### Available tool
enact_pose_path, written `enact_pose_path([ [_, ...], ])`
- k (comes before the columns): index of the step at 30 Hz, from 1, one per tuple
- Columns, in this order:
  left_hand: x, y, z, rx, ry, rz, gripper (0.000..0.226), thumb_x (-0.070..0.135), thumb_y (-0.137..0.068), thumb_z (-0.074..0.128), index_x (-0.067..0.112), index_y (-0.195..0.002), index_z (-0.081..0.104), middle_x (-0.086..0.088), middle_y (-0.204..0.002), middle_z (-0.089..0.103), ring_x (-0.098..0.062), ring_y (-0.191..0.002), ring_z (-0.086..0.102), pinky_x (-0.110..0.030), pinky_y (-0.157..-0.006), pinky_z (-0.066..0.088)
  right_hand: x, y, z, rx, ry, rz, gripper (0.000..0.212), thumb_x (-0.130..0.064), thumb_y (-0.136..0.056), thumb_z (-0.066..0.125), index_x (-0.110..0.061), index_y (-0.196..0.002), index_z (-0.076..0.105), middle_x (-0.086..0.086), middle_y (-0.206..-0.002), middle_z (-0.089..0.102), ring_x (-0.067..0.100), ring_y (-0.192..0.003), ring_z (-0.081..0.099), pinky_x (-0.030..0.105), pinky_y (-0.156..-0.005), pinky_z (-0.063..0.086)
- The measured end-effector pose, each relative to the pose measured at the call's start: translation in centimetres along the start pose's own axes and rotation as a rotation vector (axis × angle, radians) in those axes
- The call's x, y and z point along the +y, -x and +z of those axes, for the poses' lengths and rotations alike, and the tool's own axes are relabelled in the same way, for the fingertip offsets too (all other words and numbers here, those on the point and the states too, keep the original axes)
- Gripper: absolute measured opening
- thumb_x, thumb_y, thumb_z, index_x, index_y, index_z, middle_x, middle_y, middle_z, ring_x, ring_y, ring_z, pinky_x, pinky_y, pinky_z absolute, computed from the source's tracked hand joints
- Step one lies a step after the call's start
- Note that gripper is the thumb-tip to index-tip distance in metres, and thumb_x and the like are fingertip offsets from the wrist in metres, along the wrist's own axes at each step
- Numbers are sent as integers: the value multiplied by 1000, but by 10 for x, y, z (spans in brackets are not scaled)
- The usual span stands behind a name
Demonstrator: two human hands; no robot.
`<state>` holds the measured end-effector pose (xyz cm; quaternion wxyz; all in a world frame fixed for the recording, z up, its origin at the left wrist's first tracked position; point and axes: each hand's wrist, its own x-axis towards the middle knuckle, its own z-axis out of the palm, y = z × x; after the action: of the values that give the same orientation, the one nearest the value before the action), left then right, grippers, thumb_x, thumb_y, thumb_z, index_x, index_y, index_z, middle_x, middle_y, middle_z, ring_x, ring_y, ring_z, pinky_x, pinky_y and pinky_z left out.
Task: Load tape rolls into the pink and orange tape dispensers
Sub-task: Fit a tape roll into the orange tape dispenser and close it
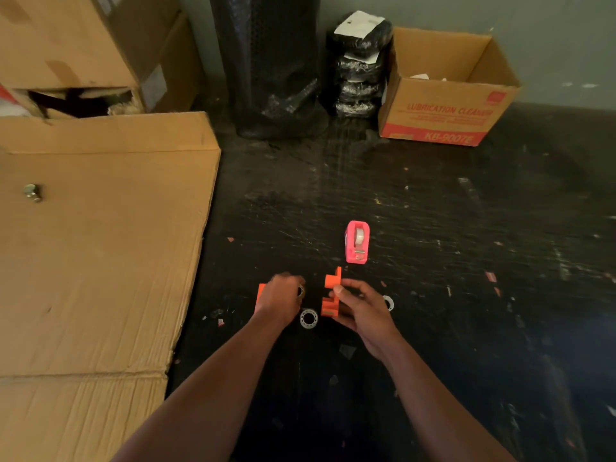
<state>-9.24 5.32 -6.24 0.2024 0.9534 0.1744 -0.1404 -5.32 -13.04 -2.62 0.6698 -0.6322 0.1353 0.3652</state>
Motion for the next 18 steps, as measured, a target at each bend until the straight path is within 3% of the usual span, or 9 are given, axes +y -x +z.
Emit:
enact_pose_path([
  [6, 3, 9, 0, 41, -159, 85, 58, 19, -93, 69, 20, -148, 53, -8, -152, 54, -28, -141, 47, -43, -116, 44, -2, 0, -5, -5, -28, -10, 24, -16, -99, 68, -21, -123, 69, 6, -116, 79, 15, -96, 81, 32, -75, 65],
  [9, 9, 24, 0, 65, -131, 191, 56, 27, -92, 65, 20, -146, 55, -4, -148, 58, -23, -137, 49, -40, -114, 45, -1, 0, -7, 10, -28, -8, 25, -17, -99, 69, -22, -123, 69, 7, -117, 79, 18, -100, 81, 37, -82, 66],
  [13, 11, 40, 9, -32, -178, 206, 52, 45, -94, 64, 23, -141, 60, -3, -147, 58, -23, -140, 48, -43, -116, 41, 0, 1, -7, 18, -33, -9, 25, -18, -99, 69, -21, -123, 69, 7, -118, 78, 19, -102, 80, 38, -83, 66],
  [18, 10, 44, 18, -69, -229, 189, 49, 34, -96, 66, 23, -143, 57, -5, -149, 57, -25, -139, 50, -44, -116, 42, -1, 5, -7, 20, -39, -22, 24, -17, -98, 70, -21, -123, 69, 6, -116, 79, 19, -99, 81, 39, -83, 66],
])
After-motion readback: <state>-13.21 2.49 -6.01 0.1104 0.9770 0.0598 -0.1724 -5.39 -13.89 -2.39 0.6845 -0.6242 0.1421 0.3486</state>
